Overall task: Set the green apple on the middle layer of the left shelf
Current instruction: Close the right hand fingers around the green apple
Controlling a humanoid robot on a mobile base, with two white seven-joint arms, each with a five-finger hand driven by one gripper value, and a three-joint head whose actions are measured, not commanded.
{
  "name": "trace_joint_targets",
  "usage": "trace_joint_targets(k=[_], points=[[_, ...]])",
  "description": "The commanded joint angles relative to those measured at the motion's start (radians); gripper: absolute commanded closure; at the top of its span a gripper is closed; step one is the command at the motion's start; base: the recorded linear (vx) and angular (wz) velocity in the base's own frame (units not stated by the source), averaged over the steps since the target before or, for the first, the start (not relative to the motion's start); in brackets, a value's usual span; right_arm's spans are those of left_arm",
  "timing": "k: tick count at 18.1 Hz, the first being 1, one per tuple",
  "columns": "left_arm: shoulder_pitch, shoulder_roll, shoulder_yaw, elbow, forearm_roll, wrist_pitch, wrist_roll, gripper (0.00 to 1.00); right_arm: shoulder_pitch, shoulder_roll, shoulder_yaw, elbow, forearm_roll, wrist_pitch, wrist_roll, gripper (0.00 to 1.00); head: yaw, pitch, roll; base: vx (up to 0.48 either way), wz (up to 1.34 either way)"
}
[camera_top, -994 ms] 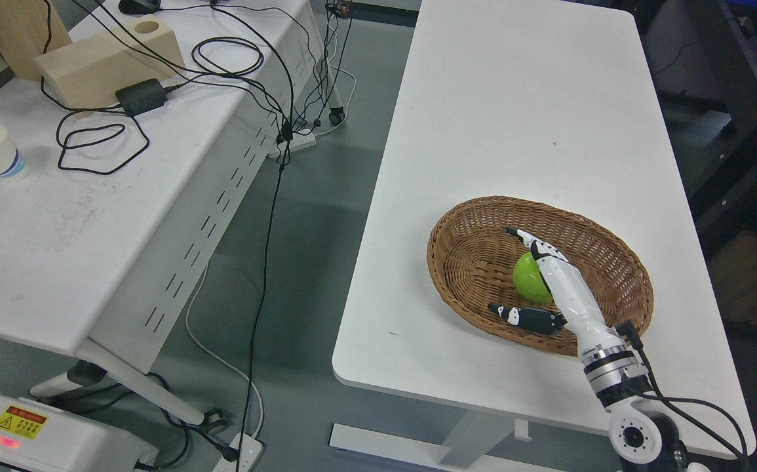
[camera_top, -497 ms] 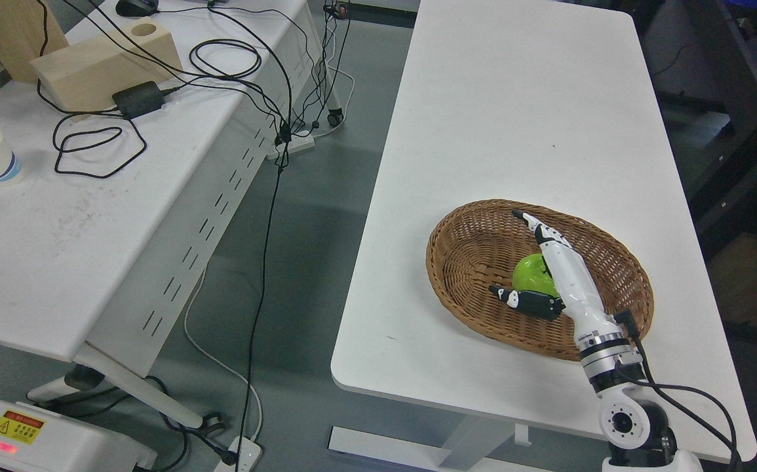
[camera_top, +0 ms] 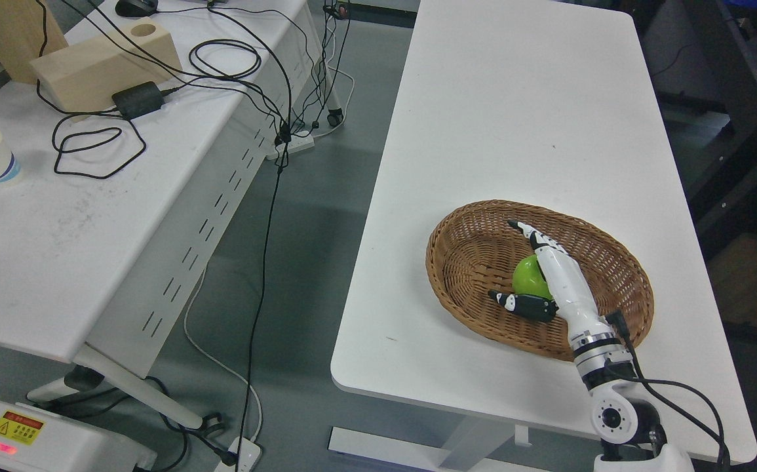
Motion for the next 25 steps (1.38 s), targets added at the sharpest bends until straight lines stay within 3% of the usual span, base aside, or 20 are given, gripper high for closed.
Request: trace_joint_targets(k=[1, 4, 8, 19, 25], points=[[0.000, 0.017, 0.000, 0.000, 0.000, 0.000, -0.001, 0.00, -0.057, 0.020, 0.001, 0.081, 0.030, 0.009, -0.002, 0.09, 0.0000, 0.000, 0.000, 0.000, 0.00], [0.000, 0.017, 0.000, 0.000, 0.000, 0.000, 0.000, 0.00, -0.066, 0.015, -0.001, 0.098, 0.030, 0.015, -0.002, 0.11, 0.0000, 0.000, 0.000, 0.000, 0.00], [0.000, 0.017, 0.000, 0.000, 0.000, 0.000, 0.000, 0.00, -0.064, 0.008, -0.004, 0.118, 0.030, 0.015, -0.004, 0.22, 0.0000, 0.000, 0.000, 0.000, 0.00], [0.000, 0.017, 0.000, 0.000, 0.000, 0.000, 0.000, 0.00, -0.049, -0.095, -0.042, 0.141, 0.021, 0.003, -0.005, 0.23, 0.0000, 0.000, 0.000, 0.000, 0.00], [0.000, 0.017, 0.000, 0.000, 0.000, 0.000, 0.000, 0.00, -0.034, -0.097, -0.078, 0.141, 0.016, 0.001, -0.005, 0.45, 0.0000, 0.000, 0.000, 0.000, 0.00]])
